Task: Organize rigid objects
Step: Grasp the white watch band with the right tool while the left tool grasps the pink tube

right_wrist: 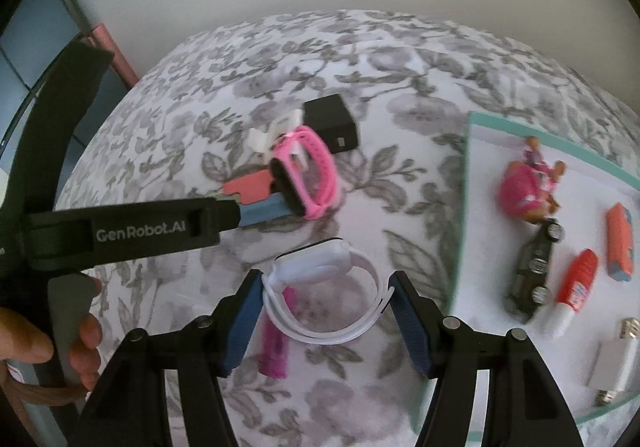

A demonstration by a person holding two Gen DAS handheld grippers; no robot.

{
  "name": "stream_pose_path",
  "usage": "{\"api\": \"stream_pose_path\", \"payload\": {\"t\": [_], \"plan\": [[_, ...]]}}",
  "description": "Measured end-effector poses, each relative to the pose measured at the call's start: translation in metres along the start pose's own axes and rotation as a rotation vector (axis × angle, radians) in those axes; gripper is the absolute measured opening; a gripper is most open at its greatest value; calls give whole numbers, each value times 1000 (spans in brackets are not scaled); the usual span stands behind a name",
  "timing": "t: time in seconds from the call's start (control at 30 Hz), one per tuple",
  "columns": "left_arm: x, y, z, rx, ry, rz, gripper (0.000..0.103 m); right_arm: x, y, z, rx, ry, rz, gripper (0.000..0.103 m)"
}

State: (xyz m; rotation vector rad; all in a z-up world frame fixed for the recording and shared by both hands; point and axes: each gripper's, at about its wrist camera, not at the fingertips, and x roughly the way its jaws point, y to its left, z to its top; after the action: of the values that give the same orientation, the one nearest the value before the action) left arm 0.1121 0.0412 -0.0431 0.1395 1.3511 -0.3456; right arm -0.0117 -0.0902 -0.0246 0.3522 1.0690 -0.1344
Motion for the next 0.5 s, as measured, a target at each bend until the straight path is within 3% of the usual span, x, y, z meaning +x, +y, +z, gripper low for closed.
{"api": "stream_pose_path", "payload": {"t": [0.2, 0.3, 0.5], "plan": [[8, -31, -11, 46, 31, 10, 92, -20, -27, -3, 55, -10, -40, 67], [12, -49, -16, 75, 48, 15, 76, -31, -46, -4, 109, -24, -47, 67], [17, -85, -30, 139, 86, 13, 66, -52, -73, -7, 193, -49, -49, 67]]}}
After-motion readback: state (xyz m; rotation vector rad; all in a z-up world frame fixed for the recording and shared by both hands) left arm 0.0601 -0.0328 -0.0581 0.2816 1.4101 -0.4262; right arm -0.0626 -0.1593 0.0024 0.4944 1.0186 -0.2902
